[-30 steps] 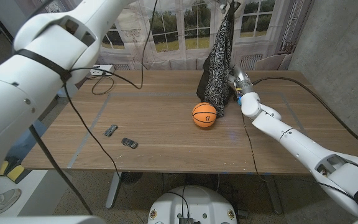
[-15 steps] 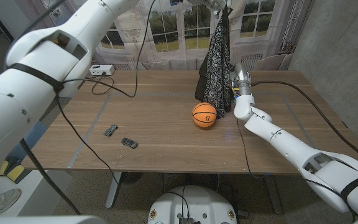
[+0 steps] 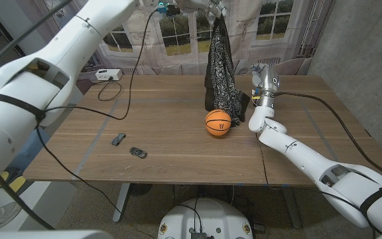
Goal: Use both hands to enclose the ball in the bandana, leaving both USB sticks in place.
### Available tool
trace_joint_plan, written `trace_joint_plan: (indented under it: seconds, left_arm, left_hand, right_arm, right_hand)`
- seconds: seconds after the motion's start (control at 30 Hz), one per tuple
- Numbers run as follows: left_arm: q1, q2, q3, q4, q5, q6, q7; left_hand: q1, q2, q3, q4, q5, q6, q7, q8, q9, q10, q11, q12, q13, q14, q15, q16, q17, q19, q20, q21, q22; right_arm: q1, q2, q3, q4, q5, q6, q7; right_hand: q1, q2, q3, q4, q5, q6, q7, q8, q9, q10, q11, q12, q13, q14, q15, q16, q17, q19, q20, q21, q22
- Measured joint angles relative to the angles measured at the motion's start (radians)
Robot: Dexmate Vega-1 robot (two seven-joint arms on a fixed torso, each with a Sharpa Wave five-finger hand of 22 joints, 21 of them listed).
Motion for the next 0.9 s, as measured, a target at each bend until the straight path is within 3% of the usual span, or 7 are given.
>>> trace_joint_plan:
  seconds: [0.23, 0.4, 0.47, 0.5, 0.6, 0.67, 0.9]
  left_arm:
    - [0.053, 0.033, -0.025, -0.054, 0.004, 0.025, 0.081]
    - [0.077, 0.030, -0.044, -0.050, -0.016, -0.015, 0.115]
    - [0.082, 0.017, -0.054, -0.028, -0.026, -0.036, 0.117]
    - [0.083, 0.010, -0.060, -0.016, -0.034, -0.054, 0.119]
    - [0.085, 0.000, -0.067, -0.001, -0.044, -0.086, 0.134]
    - [0.090, -0.017, -0.076, 0.015, -0.047, -0.103, 0.154]
    - [0.098, -0.053, -0.086, 0.022, -0.009, -0.123, 0.295]
  left_hand:
    - [0.000, 0.000, 0.000, 0.000, 0.000, 0.000, 0.000, -0.002, 0.000, 0.004, 0.004, 0.000, 0.000, 0.000, 0.000, -0.005, 0.005, 0.000, 0.000, 0.000, 0.000]
    - [0.004, -0.004, 0.003, 0.003, -0.001, 0.000, 0.000, -0.002, 0.000, 0.004, 0.004, 0.000, 0.000, 0.000, 0.000, -0.005, 0.008, 0.000, 0.000, 0.000, 0.000]
    - [0.004, -0.004, 0.003, 0.003, -0.001, 0.000, 0.000, -0.002, 0.000, 0.004, 0.004, 0.000, 0.000, 0.000, 0.000, -0.005, 0.011, 0.000, 0.000, 0.007, 0.000]
    - [0.004, -0.004, 0.003, 0.003, -0.001, 0.000, 0.000, -0.002, 0.000, 0.003, 0.003, 0.000, 0.000, 0.000, 0.000, -0.005, 0.011, 0.000, 0.000, 0.008, 0.000]
    - [0.003, -0.004, 0.003, 0.003, -0.002, 0.000, 0.000, -0.002, 0.000, 0.003, 0.003, 0.000, 0.000, 0.000, 0.000, -0.005, 0.011, 0.000, 0.000, 0.008, 0.000]
    - [0.003, -0.004, 0.003, 0.003, -0.002, 0.000, 0.000, -0.002, -0.004, 0.003, 0.003, 0.000, 0.000, 0.000, 0.000, -0.010, 0.010, 0.000, 0.000, 0.008, 0.000]
    - [0.002, -0.002, 0.003, 0.003, -0.004, 0.000, 0.000, -0.003, -0.004, 0.003, 0.003, 0.000, 0.000, 0.000, 0.000, -0.014, 0.014, 0.000, 0.000, 0.008, -0.005]
  right_arm:
    - [-0.053, -0.038, 0.029, -0.069, -0.034, -0.068, -0.052]
    - [-0.103, -0.067, 0.055, -0.124, -0.026, -0.090, -0.056]
    - [-0.118, -0.078, 0.061, -0.143, -0.011, -0.105, -0.042]
    - [-0.130, -0.088, 0.066, -0.160, -0.002, -0.114, -0.025]
    - [-0.154, -0.114, 0.073, -0.200, 0.012, -0.129, 0.007]
    - [-0.165, -0.129, 0.077, -0.222, 0.033, -0.150, 0.066]
    - [-0.191, -0.168, 0.083, -0.276, 0.064, -0.168, 0.160]
  right_hand:
    - [0.001, 0.001, -0.004, 0.004, 0.011, 0.000, 0.000, 0.003, 0.000, -0.007, -0.007, 0.010, 0.000, 0.016, -0.005, -0.003, 0.030, 0.013, -0.001, 0.029, 0.005]
    - [0.010, 0.002, 0.003, 0.011, 0.015, -0.006, 0.006, 0.003, 0.000, 0.011, 0.011, 0.010, 0.000, 0.018, -0.007, -0.063, 0.007, 0.032, 0.027, 0.053, -0.002]
    - [0.008, 0.001, 0.003, 0.027, 0.006, -0.043, 0.018, 0.021, 0.026, -0.004, 0.026, -0.004, 0.001, 0.009, -0.008, -0.137, -0.042, 0.018, 0.043, 0.063, -0.013]
    - [-0.014, -0.003, 0.002, 0.036, 0.001, -0.079, 0.018, 0.009, 0.034, -0.020, 0.040, -0.033, 0.014, -0.014, -0.003, -0.185, -0.071, 0.008, 0.053, 0.068, -0.020]
    - [-0.094, -0.021, -0.014, 0.058, -0.013, -0.180, 0.012, -0.087, -0.021, -0.098, 0.058, -0.123, -0.043, -0.083, 0.012, -0.308, -0.143, -0.026, 0.076, 0.073, -0.044]
    - [-0.129, -0.038, -0.022, 0.067, -0.014, -0.225, 0.012, -0.128, -0.047, -0.141, 0.071, -0.167, -0.078, -0.122, 0.023, -0.362, -0.175, -0.040, 0.086, 0.075, -0.057]
    - [-0.172, -0.053, -0.031, 0.076, -0.014, -0.267, 0.019, -0.172, -0.075, -0.190, 0.082, -0.228, -0.122, -0.165, 0.036, -0.433, -0.224, -0.059, 0.095, 0.079, -0.072]
